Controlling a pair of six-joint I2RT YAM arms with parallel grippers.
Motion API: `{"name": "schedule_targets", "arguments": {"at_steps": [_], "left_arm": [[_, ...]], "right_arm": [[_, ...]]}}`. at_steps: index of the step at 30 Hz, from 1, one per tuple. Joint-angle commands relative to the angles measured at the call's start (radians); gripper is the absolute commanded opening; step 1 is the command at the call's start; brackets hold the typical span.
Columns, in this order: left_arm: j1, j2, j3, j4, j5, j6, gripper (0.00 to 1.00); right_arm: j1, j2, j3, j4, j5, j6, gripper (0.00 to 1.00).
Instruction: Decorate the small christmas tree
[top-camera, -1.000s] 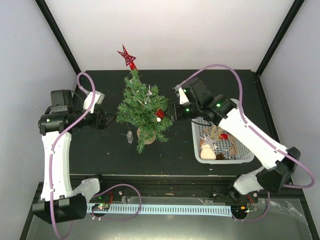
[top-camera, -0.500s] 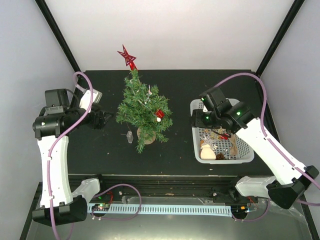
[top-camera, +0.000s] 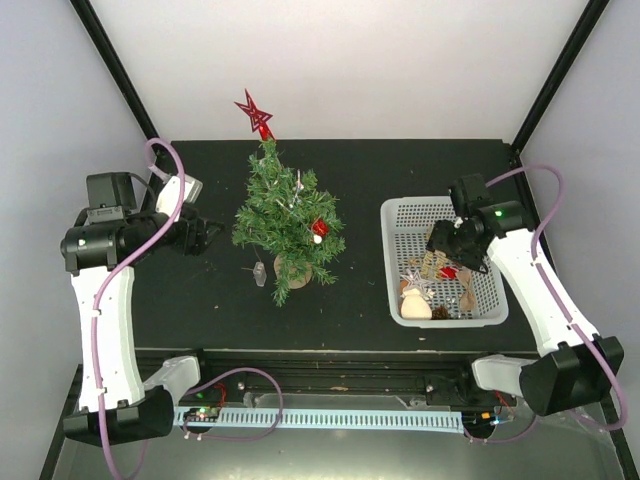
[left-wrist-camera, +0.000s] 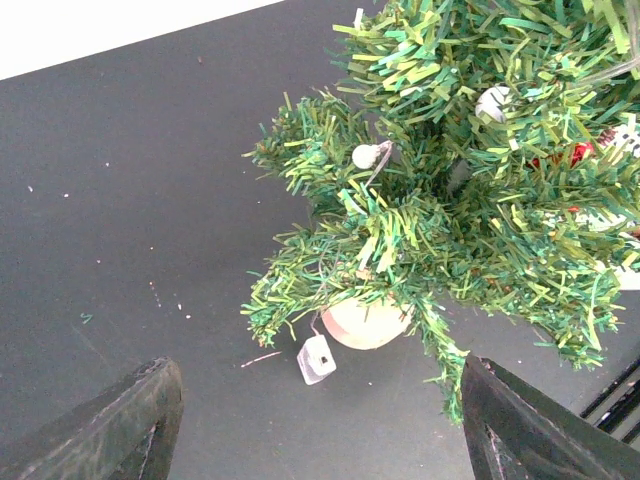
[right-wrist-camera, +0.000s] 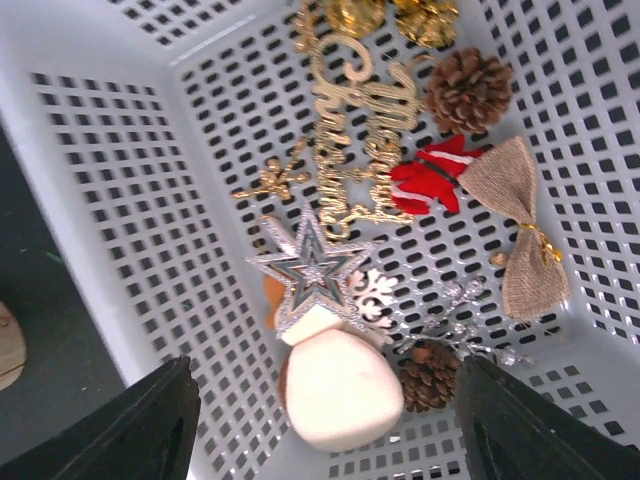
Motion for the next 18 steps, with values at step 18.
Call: {"name": "schedule_targets", "arguments": {"at_steps": [18], "left_arm": [[0.068,0.363,-0.127,0.304,-0.103,0.044,0.74]], "right_arm": [[-0.055,0.127,0.084,0.016,-0.049,0.033,0.71]]}}
